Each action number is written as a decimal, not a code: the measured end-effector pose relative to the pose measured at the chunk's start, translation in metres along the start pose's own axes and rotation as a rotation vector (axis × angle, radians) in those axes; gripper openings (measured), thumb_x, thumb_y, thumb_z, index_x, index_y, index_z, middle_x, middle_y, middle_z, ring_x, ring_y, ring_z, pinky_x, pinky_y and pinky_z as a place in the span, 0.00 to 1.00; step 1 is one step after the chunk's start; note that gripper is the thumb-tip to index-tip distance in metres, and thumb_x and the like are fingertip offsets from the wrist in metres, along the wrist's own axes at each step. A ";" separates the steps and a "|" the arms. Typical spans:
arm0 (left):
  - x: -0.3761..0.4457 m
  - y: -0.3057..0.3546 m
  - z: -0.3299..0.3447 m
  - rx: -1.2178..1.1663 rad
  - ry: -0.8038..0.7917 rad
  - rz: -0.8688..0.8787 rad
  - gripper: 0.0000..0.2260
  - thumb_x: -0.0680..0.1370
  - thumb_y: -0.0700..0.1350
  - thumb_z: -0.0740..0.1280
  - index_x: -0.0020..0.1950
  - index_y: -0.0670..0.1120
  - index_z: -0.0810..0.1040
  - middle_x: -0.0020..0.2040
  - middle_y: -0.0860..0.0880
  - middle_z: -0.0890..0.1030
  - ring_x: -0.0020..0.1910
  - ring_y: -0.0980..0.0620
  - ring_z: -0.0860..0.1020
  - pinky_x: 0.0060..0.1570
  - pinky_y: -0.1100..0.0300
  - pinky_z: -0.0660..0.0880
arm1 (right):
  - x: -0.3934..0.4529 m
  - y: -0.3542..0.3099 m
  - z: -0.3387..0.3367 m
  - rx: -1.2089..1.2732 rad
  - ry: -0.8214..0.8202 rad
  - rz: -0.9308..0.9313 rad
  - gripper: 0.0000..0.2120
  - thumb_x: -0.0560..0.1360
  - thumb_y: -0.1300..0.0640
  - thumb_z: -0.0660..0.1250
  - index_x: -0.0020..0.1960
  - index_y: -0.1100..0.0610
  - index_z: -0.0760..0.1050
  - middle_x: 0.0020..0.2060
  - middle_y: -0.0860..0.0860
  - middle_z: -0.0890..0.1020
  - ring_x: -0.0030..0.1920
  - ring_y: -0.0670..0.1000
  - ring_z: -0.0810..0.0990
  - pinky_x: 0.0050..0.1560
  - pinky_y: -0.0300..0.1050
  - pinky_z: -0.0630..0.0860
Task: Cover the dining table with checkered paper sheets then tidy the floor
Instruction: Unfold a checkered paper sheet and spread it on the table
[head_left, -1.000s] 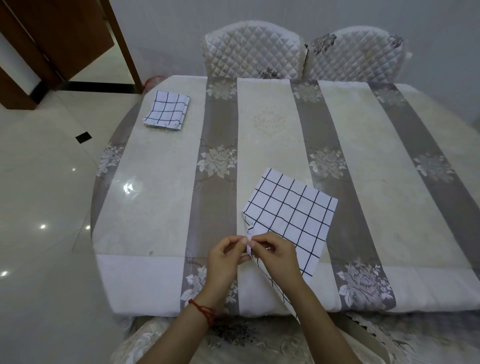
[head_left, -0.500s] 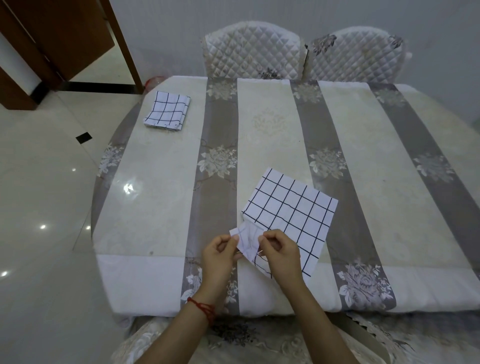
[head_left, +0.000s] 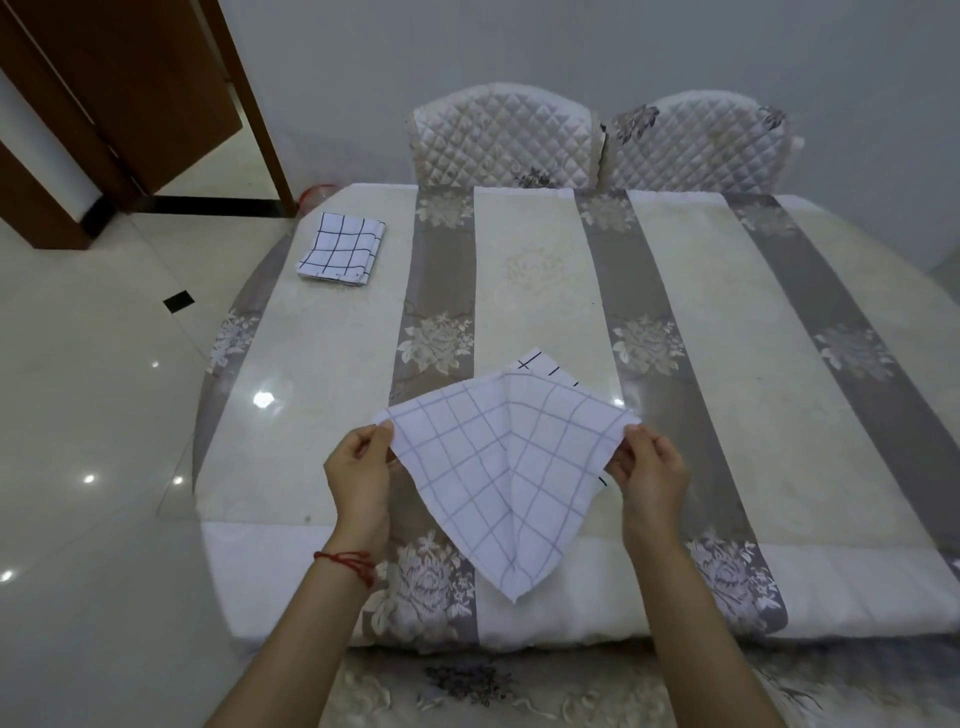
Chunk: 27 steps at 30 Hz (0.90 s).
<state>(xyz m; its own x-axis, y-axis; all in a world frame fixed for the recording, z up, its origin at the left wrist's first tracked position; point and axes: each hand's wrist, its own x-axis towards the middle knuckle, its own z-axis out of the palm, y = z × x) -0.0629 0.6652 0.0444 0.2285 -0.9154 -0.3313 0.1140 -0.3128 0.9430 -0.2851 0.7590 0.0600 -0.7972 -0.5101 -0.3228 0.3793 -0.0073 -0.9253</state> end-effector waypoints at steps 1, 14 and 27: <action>-0.002 0.004 -0.001 -0.016 -0.008 0.007 0.10 0.76 0.41 0.65 0.35 0.44 0.77 0.35 0.47 0.78 0.37 0.50 0.76 0.42 0.55 0.78 | 0.001 -0.005 -0.002 0.027 -0.002 0.000 0.07 0.75 0.63 0.64 0.39 0.56 0.76 0.27 0.48 0.80 0.27 0.42 0.79 0.29 0.36 0.78; -0.102 0.034 -0.024 -0.245 0.082 0.151 0.08 0.76 0.41 0.65 0.37 0.45 0.76 0.39 0.46 0.81 0.38 0.50 0.80 0.30 0.65 0.78 | -0.044 -0.074 -0.075 0.325 -0.086 -0.075 0.09 0.76 0.65 0.62 0.38 0.57 0.75 0.24 0.48 0.82 0.28 0.46 0.82 0.30 0.38 0.79; -0.218 0.104 -0.030 -0.596 0.016 0.356 0.05 0.76 0.40 0.65 0.40 0.43 0.75 0.33 0.45 0.83 0.30 0.52 0.83 0.29 0.66 0.78 | -0.092 -0.150 -0.137 0.400 -0.263 -0.230 0.09 0.75 0.63 0.61 0.37 0.57 0.75 0.33 0.53 0.86 0.33 0.53 0.85 0.33 0.40 0.81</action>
<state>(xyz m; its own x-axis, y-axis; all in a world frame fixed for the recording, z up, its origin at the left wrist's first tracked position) -0.0719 0.8399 0.2139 0.3642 -0.9313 -0.0097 0.5403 0.2027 0.8167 -0.3326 0.9250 0.2015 -0.7557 -0.6548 -0.0115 0.3985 -0.4458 -0.8015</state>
